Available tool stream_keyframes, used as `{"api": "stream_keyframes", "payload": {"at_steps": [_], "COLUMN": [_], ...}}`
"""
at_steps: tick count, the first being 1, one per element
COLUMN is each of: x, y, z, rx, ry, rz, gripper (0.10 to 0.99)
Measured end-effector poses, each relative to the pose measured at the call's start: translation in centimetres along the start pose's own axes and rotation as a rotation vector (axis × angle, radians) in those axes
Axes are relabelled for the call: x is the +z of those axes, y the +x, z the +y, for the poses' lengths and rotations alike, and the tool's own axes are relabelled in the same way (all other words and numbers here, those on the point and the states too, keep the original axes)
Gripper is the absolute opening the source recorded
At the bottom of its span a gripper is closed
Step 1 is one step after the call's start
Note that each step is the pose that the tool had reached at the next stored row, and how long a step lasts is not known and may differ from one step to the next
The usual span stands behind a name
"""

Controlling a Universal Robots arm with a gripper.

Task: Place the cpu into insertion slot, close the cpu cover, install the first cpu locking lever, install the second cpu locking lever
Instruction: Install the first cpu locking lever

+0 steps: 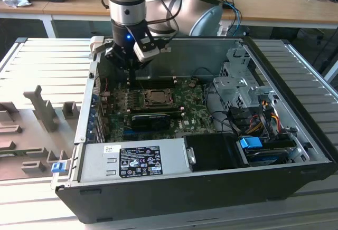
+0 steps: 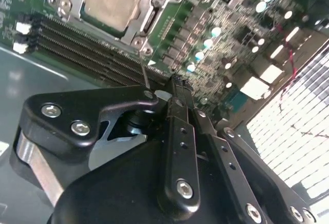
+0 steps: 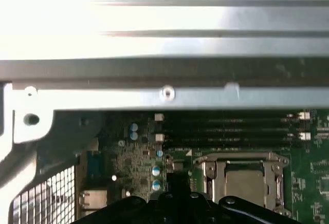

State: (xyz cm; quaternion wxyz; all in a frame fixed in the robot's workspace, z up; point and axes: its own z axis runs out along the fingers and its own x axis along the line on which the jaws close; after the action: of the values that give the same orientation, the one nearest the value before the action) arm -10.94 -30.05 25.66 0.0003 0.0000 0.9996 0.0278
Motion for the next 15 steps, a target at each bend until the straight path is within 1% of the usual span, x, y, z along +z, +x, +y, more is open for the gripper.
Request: {"api": "stream_keyframes", "payload": {"at_steps": [2, 3, 6, 7, 9, 10, 11, 12, 13, 14, 15], "x": [0.01, 0.02, 0.02, 0.02, 0.05, 0.10, 0.14, 0.20, 0.25, 0.29, 0.34], "y": [-0.01, -0.22, -1.60, -2.36, -3.29, -4.17, -4.66, -4.96, -4.99, -4.98, -4.98], "z": [0.39, 0.41, 0.41, 0.41, 0.42, 0.43, 0.43, 0.43, 0.42, 0.40, 0.39], "rx": [-0.005, -0.008, -0.008, -0.008, -0.008, -0.008, -0.008, -0.008, -0.008, -0.008, -0.008], "ry": [0.000, 0.000, 0.000, 0.000, 0.000, 0.000, 0.000, 0.000, -0.001, -0.006, -0.012], "rz": [-0.0034, -0.0040, -0.0040, -0.0039, -0.0034, -0.0019, -0.0010, -0.0007, -0.0007, -0.0006, -0.0010], "gripper": [0.106, 0.106, 0.106, 0.106, 0.106, 0.106, 0.106, 0.106, 0.106, 0.106, 0.106]}}
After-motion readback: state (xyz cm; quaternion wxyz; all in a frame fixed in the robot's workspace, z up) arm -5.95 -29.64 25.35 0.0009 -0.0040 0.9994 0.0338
